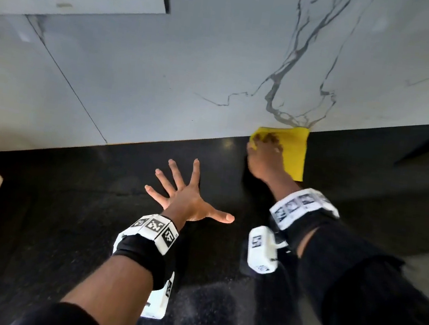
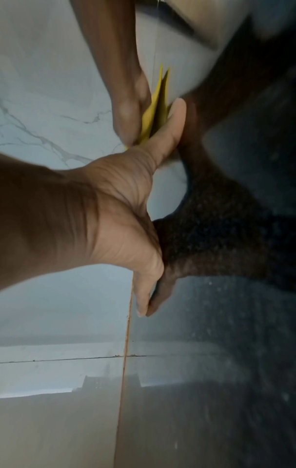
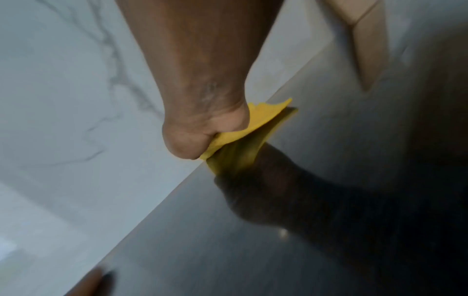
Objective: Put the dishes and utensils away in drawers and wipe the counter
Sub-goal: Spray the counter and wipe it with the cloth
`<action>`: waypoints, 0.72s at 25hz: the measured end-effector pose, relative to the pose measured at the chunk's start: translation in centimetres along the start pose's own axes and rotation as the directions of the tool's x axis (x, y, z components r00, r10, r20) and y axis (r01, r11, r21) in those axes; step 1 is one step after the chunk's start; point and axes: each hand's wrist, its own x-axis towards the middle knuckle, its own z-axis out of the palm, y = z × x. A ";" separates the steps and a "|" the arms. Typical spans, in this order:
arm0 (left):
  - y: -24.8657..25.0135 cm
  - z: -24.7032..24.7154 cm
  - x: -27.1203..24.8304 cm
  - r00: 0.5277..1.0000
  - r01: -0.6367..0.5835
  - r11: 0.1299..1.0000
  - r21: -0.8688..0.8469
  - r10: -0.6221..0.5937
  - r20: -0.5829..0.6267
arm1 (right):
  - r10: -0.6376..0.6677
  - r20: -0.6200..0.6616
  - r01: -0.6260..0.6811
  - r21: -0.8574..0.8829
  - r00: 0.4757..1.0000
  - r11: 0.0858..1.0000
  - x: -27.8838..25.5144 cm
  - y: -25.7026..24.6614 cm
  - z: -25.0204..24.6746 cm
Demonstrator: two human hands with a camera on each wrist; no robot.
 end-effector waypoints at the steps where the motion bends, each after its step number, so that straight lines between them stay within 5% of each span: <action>1: 0.1 0.0 0.0 1.000 0.007 1.000 0.003 -0.007 -0.005 | -0.069 0.001 0.069 -0.001 0.998 0.998 -1.2 -2.9 1.1; 5: 0.5 -0.2 -0.4 0.997 0.077 0.996 0.041 -0.077 -0.005 | -0.465 0.162 0.441 0.165 0.870 0.882 -5.4 -9.8 3.3; 8: 0.6 -0.5 -0.9 0.998 0.057 0.998 0.032 -0.057 0.016 | -0.577 0.169 0.543 0.209 0.799 0.813 -5.2 -5.1 2.1; 10: 0.6 -0.7 -1.1 0.999 0.045 0.999 -0.003 -0.045 0.024 | -0.521 0.144 0.501 0.153 0.841 0.852 -5.0 1.3 0.9; 12: 0.4 -0.6 -1.1 0.999 0.026 1.000 0.005 -0.026 0.037 | -0.288 0.037 0.282 0.131 0.957 0.951 -4.7 9.2 -1.0; 14: 0.5 -0.8 -0.9 0.998 0.039 0.999 0.006 -0.039 0.050 | -0.032 -0.004 0.032 0.136 0.999 0.990 -4.7 13.7 -2.5; 16: 0.8 -1.0 -1.2 0.998 0.044 0.999 0.012 -0.044 0.053 | 0.085 -0.006 -0.084 0.071 0.996 0.994 -6.0 12.1 -1.9; 18: 0.8 -0.9 -1.4 0.997 0.038 0.999 0.029 -0.040 0.059 | -0.032 0.029 0.032 0.021 0.999 0.999 -8.8 7.0 0.4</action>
